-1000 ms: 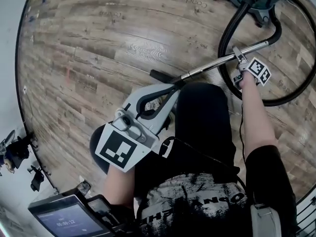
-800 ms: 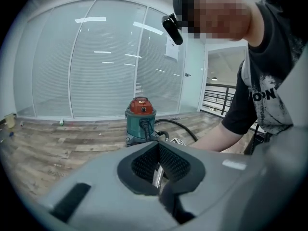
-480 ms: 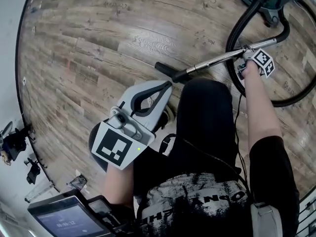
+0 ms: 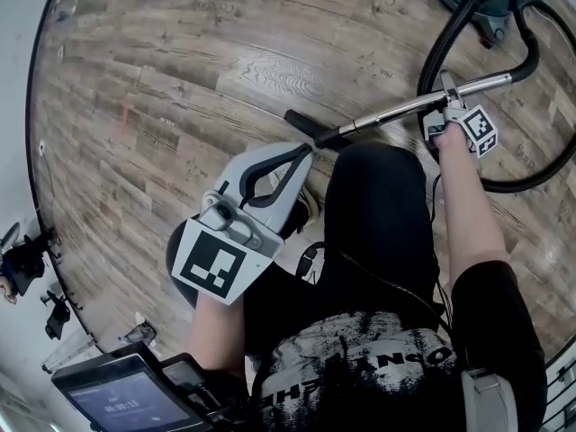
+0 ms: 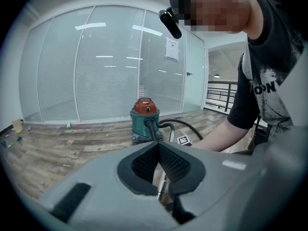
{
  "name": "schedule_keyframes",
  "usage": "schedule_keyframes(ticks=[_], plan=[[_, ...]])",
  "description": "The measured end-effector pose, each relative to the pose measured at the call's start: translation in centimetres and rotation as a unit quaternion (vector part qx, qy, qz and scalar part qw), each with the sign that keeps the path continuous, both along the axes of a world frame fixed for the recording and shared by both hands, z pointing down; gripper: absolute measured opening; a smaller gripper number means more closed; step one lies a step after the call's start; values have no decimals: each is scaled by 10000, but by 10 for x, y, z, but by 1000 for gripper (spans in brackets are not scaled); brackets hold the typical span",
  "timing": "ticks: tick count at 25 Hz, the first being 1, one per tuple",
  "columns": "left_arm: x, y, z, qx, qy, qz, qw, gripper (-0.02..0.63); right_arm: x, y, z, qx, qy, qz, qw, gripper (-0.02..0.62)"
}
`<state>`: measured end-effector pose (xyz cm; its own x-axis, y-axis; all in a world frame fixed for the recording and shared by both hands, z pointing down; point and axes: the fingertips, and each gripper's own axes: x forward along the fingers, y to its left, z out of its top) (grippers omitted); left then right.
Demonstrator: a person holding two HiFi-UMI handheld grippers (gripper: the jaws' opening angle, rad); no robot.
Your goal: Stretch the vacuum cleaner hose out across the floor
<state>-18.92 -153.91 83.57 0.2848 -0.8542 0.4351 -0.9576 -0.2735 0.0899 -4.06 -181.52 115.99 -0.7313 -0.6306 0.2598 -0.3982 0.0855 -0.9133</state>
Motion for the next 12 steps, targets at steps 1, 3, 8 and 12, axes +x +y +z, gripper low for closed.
schedule_keyframes(ticks=[1,3,8,12], plan=[[0,1,0,-5,-24,27,10000,2,-3,3,-11,152,-30,-36,9999,118],[-2,1,-1,37,-32,73,10000,2,-6,10,-32,406,-101,-80,9991,118],[-20,-10,3,265,195,268,9991,2,-12,23,-74,793,-445,147,9957,118],[-34,-32,-10,400,300,684,9964,2,-21,28,-126,831,-684,501,9929,118]])
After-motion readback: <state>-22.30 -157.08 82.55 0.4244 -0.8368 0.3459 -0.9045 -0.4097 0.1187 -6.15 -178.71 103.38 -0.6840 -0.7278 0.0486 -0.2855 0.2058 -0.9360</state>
